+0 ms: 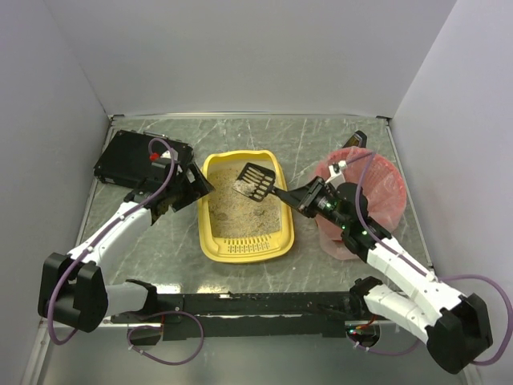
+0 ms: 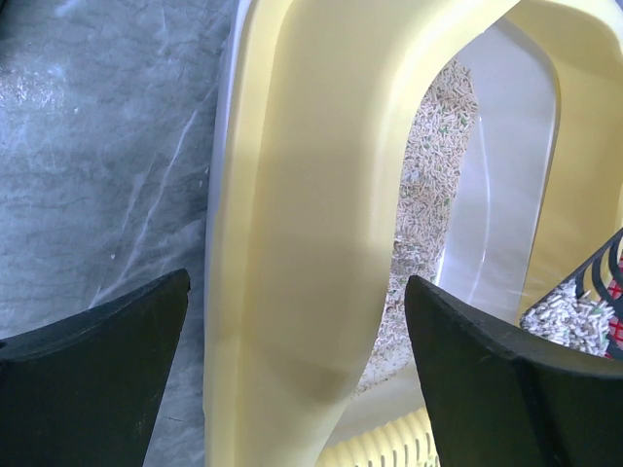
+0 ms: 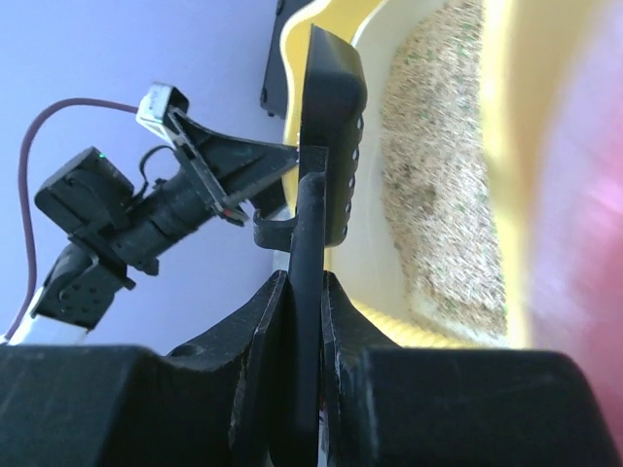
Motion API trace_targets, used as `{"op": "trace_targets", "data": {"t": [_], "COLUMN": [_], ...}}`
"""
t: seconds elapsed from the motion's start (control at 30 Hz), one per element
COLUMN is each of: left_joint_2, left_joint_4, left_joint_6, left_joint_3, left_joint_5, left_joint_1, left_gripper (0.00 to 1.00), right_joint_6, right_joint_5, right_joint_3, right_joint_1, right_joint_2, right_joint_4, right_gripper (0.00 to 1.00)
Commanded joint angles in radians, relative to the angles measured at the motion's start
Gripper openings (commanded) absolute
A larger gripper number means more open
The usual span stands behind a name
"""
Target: Clean the litter box
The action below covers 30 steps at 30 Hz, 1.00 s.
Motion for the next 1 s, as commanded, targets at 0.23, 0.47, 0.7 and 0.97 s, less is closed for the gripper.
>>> {"op": "trace_targets", "data": {"t": [0.23,0.47,0.7,0.97], "left_joint_2": [-0.071,-0.079,-0.093,-0.085], "left_joint_4": [0.004,0.007,0.039,0.036], "left_joint_6": [-0.012,0.0,-0.006,-0.008], "left_joint_3": [0.023,0.031,0.012,0.014], "left_joint_5": [-0.021,-0.012,-0.027,-0.029], "left_joint_1": [0.002,0.001,0.002,0.002], "left_gripper": [0.97,0.97,0.97,0.97], "right_joint_6": [0.0,0.006,0.0,0.006], "right_joint_5": [-0.145,-0.095,-0.199,-0.228], "right_joint_3": [0.019,-0.001,-0.004,-0.029], "right_joint_1": [-0.036,-0.041,-0.064,-0.133], "right_joint_2": [0.003,0.022,0.005,0.002], "right_joint_4": [0.157,0.21,0.145,0.151], "right_gripper": [0.0,0.0,0.0,0.0]}}
